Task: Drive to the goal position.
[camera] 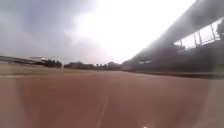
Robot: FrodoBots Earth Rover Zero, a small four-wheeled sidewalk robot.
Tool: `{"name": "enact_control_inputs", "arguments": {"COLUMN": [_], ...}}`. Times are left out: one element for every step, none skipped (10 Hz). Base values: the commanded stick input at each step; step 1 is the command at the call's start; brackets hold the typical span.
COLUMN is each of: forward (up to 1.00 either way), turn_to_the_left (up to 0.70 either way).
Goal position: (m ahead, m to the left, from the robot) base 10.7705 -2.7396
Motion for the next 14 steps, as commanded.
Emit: {"name": "enact_control_inputs", "arguments": {"forward": [0.7, 0.7, 0.7, 0.7, 0.7, 0.7, 0.7, 0.7, 0.7, 0.7, 0.7, 0.7, 0.7, 0.7], "turn_to_the_left": [0.0, 0.0, 0.0, 0.0, 0.0, 0.0, 0.0, 0.0, 0.0, 0.0, 0.0, 0.0, 0.0, 0.0]}}
